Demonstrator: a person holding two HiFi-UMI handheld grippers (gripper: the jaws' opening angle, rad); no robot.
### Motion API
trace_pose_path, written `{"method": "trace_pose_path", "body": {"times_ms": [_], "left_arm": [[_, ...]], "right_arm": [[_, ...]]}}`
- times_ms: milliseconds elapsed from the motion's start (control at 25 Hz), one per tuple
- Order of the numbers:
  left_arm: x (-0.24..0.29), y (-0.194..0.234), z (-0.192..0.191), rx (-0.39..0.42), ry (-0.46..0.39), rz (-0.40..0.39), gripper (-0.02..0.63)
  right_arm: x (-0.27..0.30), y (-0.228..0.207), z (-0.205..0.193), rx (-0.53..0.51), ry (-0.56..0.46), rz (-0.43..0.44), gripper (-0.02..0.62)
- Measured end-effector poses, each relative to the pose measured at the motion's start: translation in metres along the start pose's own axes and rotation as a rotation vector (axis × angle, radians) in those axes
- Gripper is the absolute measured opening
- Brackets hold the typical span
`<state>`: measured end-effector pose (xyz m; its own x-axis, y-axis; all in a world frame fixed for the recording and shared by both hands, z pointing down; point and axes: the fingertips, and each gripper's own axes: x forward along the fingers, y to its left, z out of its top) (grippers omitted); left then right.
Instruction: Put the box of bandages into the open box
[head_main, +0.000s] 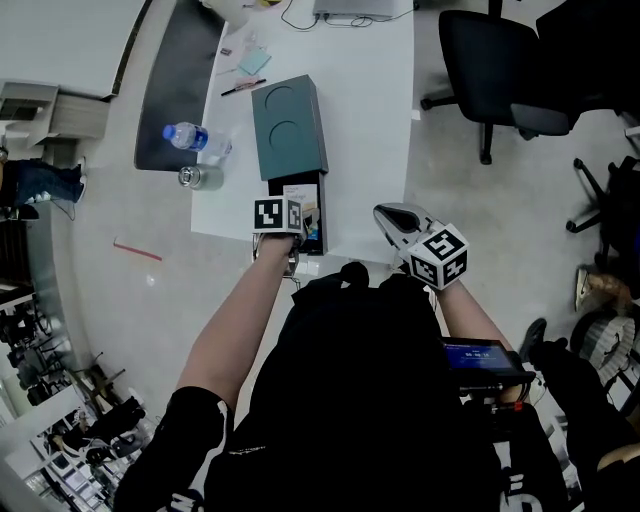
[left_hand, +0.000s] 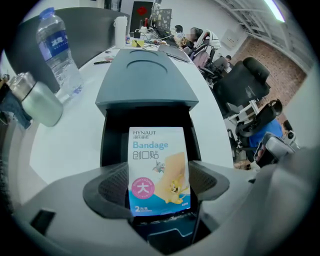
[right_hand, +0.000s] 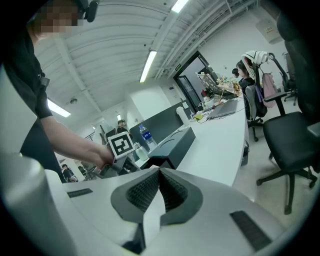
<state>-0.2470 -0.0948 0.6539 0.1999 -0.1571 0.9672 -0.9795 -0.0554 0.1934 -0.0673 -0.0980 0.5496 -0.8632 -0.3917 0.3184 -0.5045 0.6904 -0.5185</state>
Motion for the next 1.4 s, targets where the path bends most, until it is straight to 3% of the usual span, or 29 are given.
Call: {"method": "trace_pose_path", "body": {"times_ms": [280, 760, 1200, 1400], "left_arm": [[0.002, 0.001, 0.0, 0.0, 0.005, 0.023, 0.377], [-0.004, -0.002, 0.0, -0.047, -0.03, -0.024, 0.38], [-0.027, -0.017, 0.007, -0.04, -0.252, -0.09, 0.377], [-0.043, -0.012, 0.004, -0.032, -0.368, -0.062, 0.287]], "right_arm": [[-0.001, 0.0, -0.003, 0.004, 0.0, -0.002, 0.026], [-0.003, 0.002, -0.003, -0.004, 0.004, 0.007, 0.026], [-0.001, 0.006, -0.004, -0.045, 0.033, 0.046, 0.026], [0.006, 0.009, -0.002, -0.077, 0.057, 0.063, 0.026]]}}
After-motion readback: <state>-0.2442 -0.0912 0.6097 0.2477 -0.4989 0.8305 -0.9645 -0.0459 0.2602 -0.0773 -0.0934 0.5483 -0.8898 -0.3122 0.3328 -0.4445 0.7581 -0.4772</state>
